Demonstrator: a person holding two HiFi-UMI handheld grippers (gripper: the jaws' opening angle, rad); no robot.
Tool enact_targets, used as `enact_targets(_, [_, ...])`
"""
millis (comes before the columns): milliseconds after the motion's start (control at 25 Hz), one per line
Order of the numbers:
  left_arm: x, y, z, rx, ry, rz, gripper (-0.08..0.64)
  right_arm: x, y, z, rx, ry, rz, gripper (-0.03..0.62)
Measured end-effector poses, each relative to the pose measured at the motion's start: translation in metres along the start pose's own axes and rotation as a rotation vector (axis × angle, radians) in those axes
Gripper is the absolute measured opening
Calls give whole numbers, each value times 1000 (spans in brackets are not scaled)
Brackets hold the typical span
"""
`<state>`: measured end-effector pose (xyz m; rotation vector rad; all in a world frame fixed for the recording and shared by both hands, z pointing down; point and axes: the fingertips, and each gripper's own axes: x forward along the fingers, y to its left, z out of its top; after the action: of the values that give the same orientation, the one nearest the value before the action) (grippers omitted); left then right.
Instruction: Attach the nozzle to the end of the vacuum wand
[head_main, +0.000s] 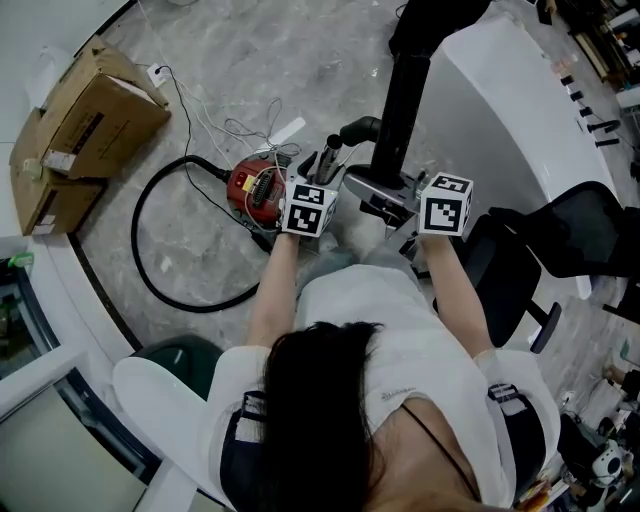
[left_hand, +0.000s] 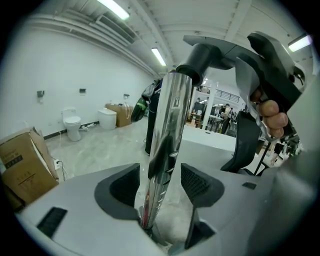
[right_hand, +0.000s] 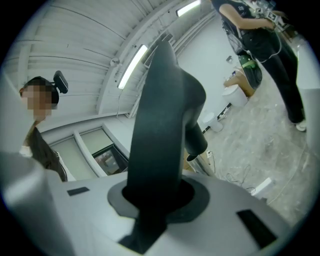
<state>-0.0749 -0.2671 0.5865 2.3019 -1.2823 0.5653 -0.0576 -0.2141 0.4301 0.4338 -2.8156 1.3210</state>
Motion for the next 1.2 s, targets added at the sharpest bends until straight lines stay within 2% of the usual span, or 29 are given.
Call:
enact_targets(120, [6, 2, -4, -51, -2, 11, 244, 1, -1, -1, 11, 16, 4, 78])
enact_targets(240, [9, 5, -5, -71, -16, 21, 244, 2, 1, 0, 29, 11, 18, 77])
enact_targets(440, [15, 3, -11, -51, -17, 4, 225, 2, 1, 1, 52, 10, 36, 78])
enact_targets(520, [15, 5, -12, -40, -22, 13, 179, 3, 1, 4, 81, 3, 52, 78])
enact_targets(680, [15, 5, -10, -30, -26, 12, 175, 1, -2, 11, 146, 10, 80, 78])
enact_targets(1000, [15, 4, -11, -26, -32, 17, 172, -3, -12, 24, 282, 99, 188, 78])
enact_targets(1200, [13, 5, -10, -29, -42, 9, 172, -5, -15, 22, 326, 193, 193, 77])
